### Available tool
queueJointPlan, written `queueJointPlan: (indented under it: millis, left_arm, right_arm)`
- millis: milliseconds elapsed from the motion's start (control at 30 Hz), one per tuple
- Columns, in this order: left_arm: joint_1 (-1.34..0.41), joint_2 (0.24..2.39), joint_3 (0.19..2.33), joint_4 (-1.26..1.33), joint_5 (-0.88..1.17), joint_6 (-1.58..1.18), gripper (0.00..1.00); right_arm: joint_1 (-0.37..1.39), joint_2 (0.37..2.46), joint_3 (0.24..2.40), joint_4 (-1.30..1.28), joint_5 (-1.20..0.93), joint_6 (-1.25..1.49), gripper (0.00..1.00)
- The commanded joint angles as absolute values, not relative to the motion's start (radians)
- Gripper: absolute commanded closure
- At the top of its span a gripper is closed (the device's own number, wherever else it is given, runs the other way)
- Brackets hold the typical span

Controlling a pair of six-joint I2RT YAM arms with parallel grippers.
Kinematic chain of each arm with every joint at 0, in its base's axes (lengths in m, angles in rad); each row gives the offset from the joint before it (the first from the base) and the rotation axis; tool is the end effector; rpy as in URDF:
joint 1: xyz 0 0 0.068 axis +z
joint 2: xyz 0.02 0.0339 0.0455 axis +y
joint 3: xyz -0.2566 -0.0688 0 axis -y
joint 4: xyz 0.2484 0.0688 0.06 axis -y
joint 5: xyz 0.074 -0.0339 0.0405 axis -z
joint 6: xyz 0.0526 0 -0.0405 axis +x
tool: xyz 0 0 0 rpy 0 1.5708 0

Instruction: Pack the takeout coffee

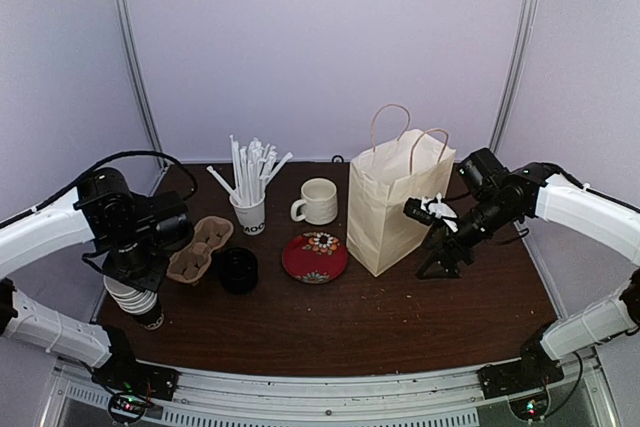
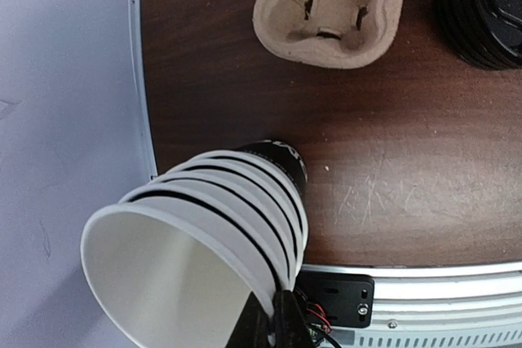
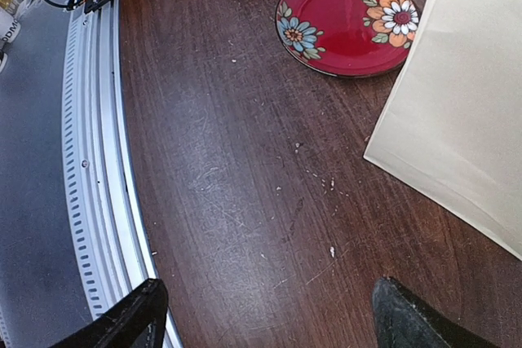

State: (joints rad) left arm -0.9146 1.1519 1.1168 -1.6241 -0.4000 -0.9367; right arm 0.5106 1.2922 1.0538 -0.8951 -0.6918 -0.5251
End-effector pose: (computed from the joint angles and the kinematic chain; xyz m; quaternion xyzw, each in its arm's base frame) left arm 0.1109 -0.1104 0.2772 -0.0020 0.9791 0.1539 0.1325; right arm 0.2047 0.1531 0.2561 -0.5185 0.7616 0.3295 0.2065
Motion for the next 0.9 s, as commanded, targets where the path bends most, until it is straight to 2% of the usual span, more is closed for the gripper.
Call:
queueJointPlan:
  millis: [0,433,767,867]
  left_arm:
    - [-0.819,1.159,1.155,-1.513,-0.438,-0.788,1.0]
    - [-0.695,1.199,1.202,-1.355,-0.297,-0.578,1.0]
    - [-0.681,1.252,1.27,-1.405,-0.292,-0.544,1.0]
    - [-0.681,1.27,1.36,-1.482,-0.325,-0.539,1.0]
  right_arm:
    - [0.521,1.295,1.055,-0.905,-0.676,-0.535,0.09]
    - [0.525,1.338,1.069,-0.913,-0.662,-0.541,0.1]
    - [0.537,1.365,1.083,-0.926,-0.664,-0.548,0.1]
    - [0.538,1.365,1.085,-0.929,-0.663,-0.548,0.1]
